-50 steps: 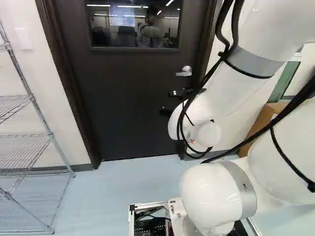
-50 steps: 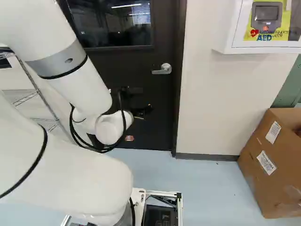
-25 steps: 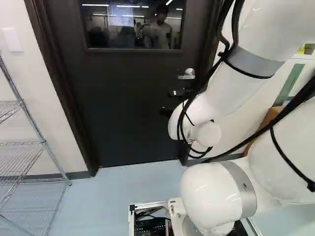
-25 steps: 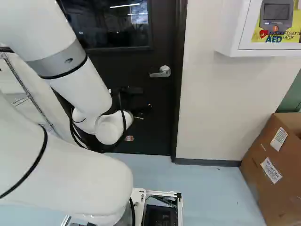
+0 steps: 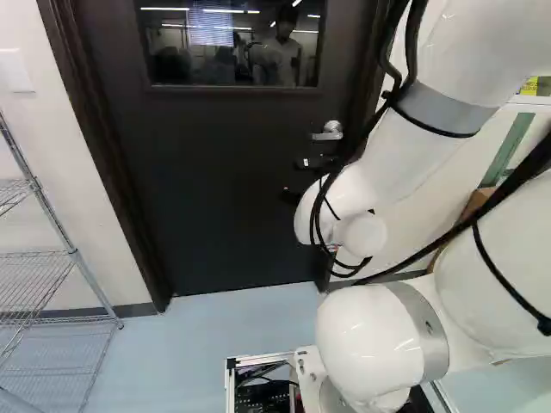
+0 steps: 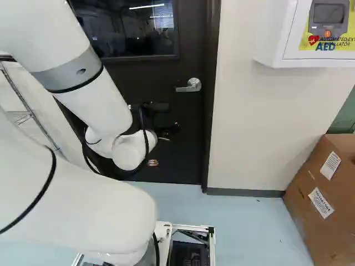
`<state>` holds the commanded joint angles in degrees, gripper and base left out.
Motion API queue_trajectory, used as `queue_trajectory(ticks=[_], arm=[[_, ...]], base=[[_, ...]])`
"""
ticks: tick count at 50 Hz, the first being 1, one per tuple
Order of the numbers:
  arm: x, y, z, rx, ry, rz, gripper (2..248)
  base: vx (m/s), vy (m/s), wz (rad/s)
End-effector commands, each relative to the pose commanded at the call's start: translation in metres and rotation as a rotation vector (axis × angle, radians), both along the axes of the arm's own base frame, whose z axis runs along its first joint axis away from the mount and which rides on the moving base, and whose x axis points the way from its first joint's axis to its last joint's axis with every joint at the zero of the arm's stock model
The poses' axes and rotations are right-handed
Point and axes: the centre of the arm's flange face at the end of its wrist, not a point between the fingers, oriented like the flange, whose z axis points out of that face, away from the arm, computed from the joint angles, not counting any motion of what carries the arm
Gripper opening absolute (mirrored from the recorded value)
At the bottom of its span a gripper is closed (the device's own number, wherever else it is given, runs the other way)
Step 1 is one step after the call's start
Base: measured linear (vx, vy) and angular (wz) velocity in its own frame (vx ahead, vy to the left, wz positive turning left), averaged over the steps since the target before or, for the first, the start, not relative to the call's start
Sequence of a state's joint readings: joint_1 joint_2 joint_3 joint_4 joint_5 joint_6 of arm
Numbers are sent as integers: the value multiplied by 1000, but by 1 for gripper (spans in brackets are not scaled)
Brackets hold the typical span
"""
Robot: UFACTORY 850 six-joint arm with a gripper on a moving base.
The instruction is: Open the door and move inside
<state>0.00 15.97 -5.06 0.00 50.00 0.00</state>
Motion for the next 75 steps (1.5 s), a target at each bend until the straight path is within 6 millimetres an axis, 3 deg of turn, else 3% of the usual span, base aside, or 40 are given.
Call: queue_trajectory(ticks=[75], arm=[[60, 0, 73, 0, -180, 0, 247]], base=[[0, 0, 0]])
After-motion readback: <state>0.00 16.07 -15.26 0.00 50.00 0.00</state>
